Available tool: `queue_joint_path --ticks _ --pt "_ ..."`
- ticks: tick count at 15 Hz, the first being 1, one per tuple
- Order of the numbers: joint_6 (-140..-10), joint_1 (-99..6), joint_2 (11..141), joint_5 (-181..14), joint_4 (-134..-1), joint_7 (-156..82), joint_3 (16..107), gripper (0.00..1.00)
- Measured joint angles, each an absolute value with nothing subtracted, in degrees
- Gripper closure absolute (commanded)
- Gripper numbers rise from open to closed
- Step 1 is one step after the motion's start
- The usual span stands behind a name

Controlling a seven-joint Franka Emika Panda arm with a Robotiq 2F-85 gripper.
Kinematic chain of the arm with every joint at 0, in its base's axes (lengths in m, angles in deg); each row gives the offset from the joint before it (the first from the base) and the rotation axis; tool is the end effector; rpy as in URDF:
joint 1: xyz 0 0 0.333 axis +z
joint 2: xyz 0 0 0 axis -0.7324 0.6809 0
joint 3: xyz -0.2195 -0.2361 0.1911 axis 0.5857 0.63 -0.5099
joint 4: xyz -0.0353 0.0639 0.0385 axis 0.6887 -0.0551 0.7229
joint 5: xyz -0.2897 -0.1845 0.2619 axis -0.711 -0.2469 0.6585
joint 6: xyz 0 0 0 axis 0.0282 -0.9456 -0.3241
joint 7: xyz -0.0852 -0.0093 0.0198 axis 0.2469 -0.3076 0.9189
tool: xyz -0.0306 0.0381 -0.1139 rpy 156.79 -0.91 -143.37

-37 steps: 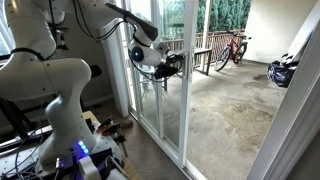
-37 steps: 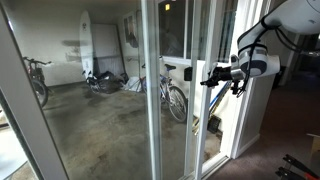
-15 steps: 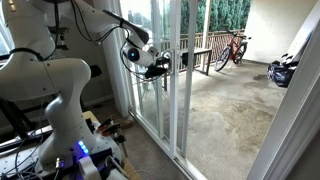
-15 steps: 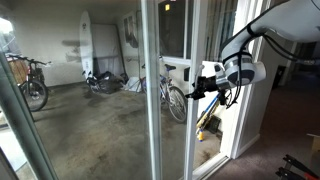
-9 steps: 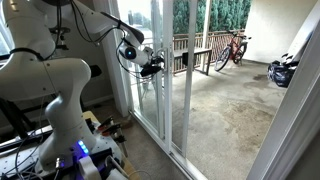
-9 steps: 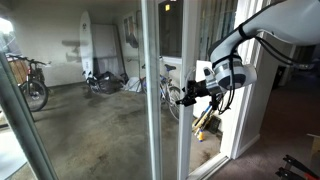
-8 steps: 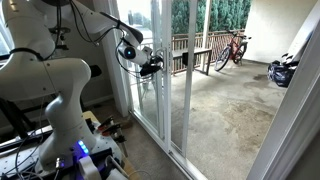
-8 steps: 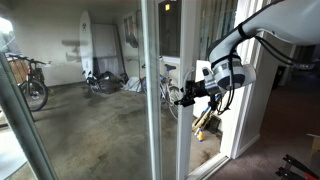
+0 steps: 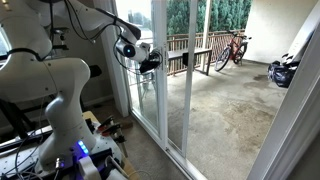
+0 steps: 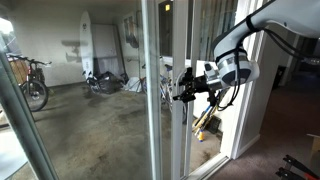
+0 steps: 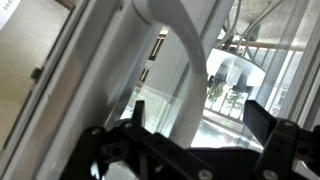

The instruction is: Open the door

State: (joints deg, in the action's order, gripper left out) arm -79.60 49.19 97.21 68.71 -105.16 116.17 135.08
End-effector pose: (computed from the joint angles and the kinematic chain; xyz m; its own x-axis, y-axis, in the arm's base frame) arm 0.5499 0.2117 0.3149 0.0645 0.5419 0.8380 0.5911 -0.6973 0.4054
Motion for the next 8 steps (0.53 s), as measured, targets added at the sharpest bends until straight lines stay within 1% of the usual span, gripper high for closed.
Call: queue_joint_path --ticks 5,8 --pt "-74.9 49.1 97.0 68.7 -112.2 116.2 136.0 0.0" --pt "-74.4 49.1 97.0 68.7 -113.1 116.2 136.3 0.0"
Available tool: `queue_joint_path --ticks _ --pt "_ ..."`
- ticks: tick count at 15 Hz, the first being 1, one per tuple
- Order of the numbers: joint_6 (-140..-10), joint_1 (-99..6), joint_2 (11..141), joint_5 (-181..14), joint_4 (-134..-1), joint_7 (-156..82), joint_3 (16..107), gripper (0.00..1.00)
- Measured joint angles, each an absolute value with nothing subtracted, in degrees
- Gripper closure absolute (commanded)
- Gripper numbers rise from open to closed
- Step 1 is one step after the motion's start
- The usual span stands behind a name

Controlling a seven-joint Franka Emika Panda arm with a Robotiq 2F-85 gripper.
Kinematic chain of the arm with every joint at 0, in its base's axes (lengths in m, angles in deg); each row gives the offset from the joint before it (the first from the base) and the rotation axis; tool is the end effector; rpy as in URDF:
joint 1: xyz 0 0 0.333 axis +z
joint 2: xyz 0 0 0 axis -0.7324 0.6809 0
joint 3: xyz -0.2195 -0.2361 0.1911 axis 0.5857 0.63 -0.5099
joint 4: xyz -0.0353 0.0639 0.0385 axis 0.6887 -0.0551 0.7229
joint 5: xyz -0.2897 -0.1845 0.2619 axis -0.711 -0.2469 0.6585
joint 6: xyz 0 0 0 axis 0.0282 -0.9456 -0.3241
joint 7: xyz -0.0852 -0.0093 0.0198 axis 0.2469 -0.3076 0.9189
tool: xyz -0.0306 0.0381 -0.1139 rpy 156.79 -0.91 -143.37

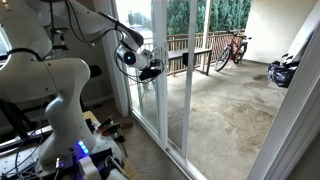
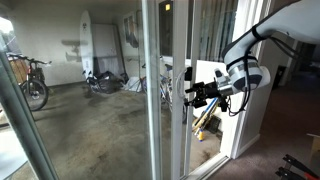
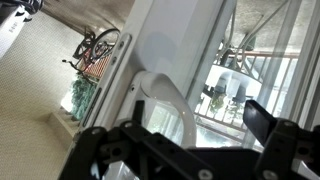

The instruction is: Open the door

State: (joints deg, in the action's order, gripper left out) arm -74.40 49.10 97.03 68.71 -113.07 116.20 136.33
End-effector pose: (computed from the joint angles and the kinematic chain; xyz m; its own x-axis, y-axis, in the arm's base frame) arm 0.5192 0.1623 0.2782 0.1324 0.5255 0.8404 0.5914 -0.7223 0.3585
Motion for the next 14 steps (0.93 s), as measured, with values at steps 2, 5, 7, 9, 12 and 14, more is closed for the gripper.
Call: queue_joint_path --ticks 2,5,7,9,12,14 --pt "-74.4 49.2 97.0 68.7 -113.1 116.2 136.3 0.0" --pt "-74.4 48.8 97.0 68.7 -113.1 116.2 135.9 0.0" --pt "-74.3 48.8 97.0 68.7 -113.7 116.2 136.5 0.0" --pt "-73.1 48.9 97.0 68.7 -115.2 116.2 138.4 0.0" --pt "-71.7 48.3 96.2 68.7 -118.0 116.2 139.9 0.0" --pt "-71.5 48.3 95.5 68.7 -118.9 116.2 139.3 0.0"
